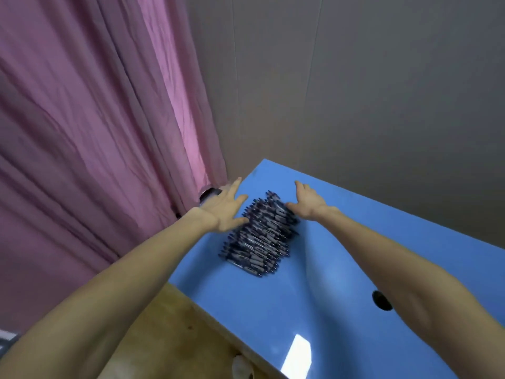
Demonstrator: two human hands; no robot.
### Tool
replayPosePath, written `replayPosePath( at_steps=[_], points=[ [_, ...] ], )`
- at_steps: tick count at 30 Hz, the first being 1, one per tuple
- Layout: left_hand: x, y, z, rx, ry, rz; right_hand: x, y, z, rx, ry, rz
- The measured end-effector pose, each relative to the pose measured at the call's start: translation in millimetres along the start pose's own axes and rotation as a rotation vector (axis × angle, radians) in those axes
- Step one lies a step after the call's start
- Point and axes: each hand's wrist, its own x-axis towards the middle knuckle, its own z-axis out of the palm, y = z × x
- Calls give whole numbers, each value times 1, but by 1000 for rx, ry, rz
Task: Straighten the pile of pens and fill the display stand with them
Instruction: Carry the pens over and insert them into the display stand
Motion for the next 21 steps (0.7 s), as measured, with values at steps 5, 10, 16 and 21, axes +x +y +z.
replayPosePath(
  at_steps=[5, 10, 16, 21],
  points=[
    [76, -47, 5, -7, -130, 71, 72, -15, 22, 127, -85, 111],
    [146, -64, 26, 14, -279, 153, 97, -6, 40, 109, -162, 201],
    [209, -65, 34, 37, -329, 331, 113, -2, 51, 69, -193, 301],
    [237, -73, 35, 39, -361, 427, 117, -12, 50, 9, -222, 401]
  ],
)
